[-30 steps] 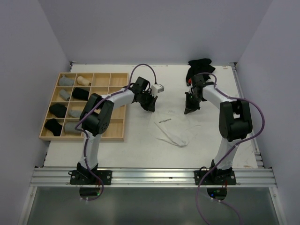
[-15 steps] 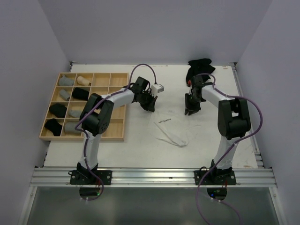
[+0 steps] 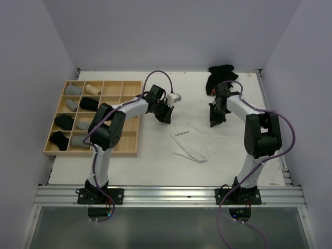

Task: Roll the underwear
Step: Flatten the underwear

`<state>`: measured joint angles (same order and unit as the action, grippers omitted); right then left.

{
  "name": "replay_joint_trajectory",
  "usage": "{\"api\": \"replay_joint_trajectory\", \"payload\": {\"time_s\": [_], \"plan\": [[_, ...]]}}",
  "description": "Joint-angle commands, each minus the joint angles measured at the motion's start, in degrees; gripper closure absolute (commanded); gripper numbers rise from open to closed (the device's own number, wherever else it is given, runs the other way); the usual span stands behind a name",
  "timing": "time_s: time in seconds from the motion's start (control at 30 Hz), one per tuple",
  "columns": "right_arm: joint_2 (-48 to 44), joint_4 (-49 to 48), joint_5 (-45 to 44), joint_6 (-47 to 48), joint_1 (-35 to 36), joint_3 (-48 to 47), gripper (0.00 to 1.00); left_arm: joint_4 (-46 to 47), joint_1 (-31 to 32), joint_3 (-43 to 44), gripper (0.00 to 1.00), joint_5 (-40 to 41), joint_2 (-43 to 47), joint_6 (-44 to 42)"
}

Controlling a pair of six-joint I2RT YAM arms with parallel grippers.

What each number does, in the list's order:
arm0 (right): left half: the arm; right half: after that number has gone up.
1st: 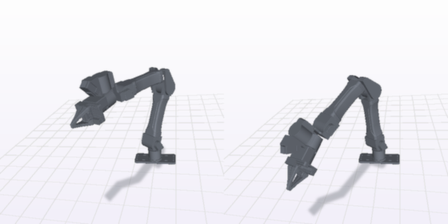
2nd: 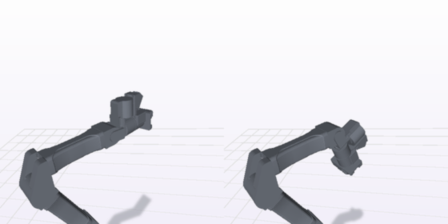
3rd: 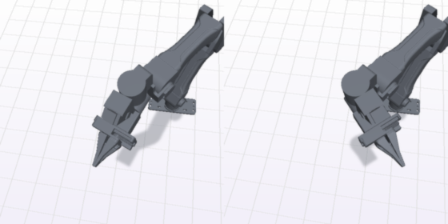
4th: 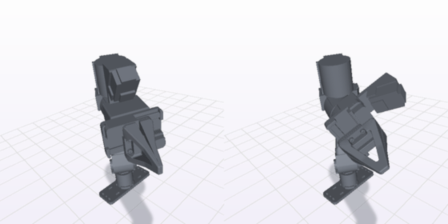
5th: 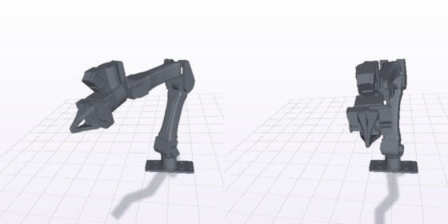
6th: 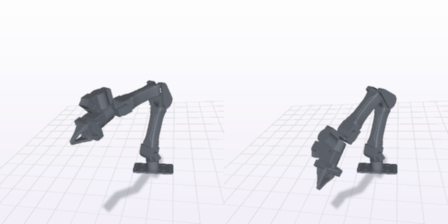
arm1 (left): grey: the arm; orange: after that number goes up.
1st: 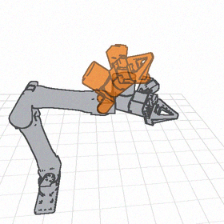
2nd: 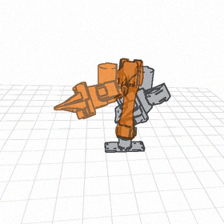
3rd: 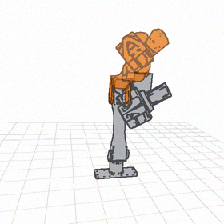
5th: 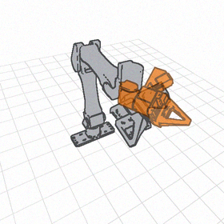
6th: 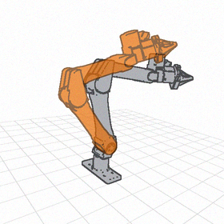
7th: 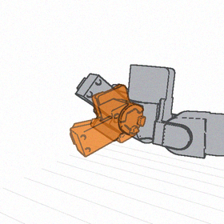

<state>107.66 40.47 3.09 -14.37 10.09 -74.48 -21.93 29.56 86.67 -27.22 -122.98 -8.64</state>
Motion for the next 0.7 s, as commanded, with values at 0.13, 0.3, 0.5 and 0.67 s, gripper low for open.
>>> {"api": "replay_joint_trajectory", "payload": {"time_s": [0.13,0.3,0.5,0.67], "plan": [[-5.4,-0.2,-2.6,-1.2,-4.3,0.7,1.0,-4.3,-1.3,-0.5,1.0,5.0,-0.3,-2.9],[-1.0,-0.5,1.7,-0.4,-4.3,-1.7,0.83,-2.3,-1.4,-1.5,0.7,4.4,1.6,-3.1],[3.6,-1.2,4.6,0.5,-4.2,-6.9,0.65,-1.4,-2.6,0.2,0.6,4.1,2.1,-2.0],[7.5,-1.8,6.6,1.1,-3.8,-8.6,0.64,-2.8,-2.9,3.1,0.58,1.9,-1.4,-1.9]]}}
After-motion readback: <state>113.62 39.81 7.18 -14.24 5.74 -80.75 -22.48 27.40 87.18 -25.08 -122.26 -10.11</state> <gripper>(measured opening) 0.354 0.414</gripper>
